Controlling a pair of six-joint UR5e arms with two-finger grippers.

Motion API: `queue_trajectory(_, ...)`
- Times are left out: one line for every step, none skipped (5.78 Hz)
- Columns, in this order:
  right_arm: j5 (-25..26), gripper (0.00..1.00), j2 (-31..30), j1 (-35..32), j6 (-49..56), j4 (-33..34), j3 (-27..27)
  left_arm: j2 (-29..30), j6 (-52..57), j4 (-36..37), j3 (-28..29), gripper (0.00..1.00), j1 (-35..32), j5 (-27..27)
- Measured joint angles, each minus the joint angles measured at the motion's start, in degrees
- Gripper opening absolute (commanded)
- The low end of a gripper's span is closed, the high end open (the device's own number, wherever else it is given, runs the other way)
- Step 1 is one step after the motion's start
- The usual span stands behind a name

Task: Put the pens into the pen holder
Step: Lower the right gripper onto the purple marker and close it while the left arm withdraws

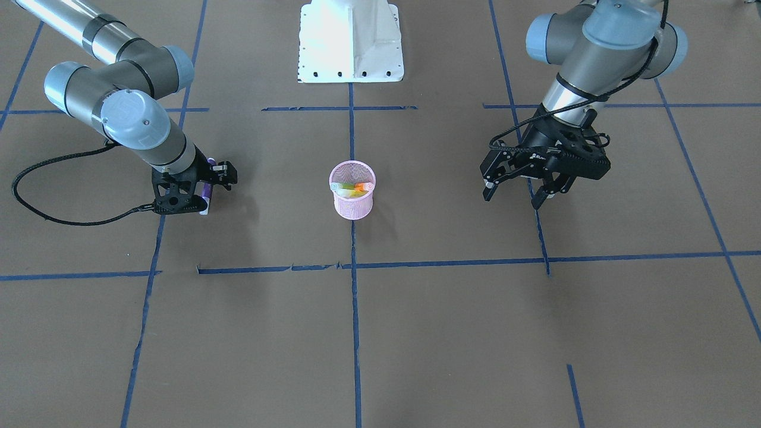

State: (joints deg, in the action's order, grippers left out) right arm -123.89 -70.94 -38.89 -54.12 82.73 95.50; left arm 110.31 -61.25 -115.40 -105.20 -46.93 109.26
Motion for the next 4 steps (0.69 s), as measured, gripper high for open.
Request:
queue_trajectory(-0.1, 0.45, 0.0, 0.0, 0.0, 0.0, -0.1, 0.0, 0.0, 0.0, 0.0, 1.00, 0.0, 0.0)
queue_trajectory(-0.1, 0.11, -0.1, 0.0, 0.0, 0.1, -0.1, 0.0, 0.0, 0.0, 0.0, 1.00, 0.0, 0.0)
queue_trajectory(-0.2, 0.00, -0.1, -0.1, 0.0, 0.2, -0.1, 0.0, 0.1, 0.0, 0.0, 1.00, 0.0, 0.0)
queue_trajectory(-0.4, 0.00, -0.1, -0.3, 0.0, 0.2, 0.0, 0.0, 0.1, 0.0, -0.1, 1.00, 0.0, 0.0)
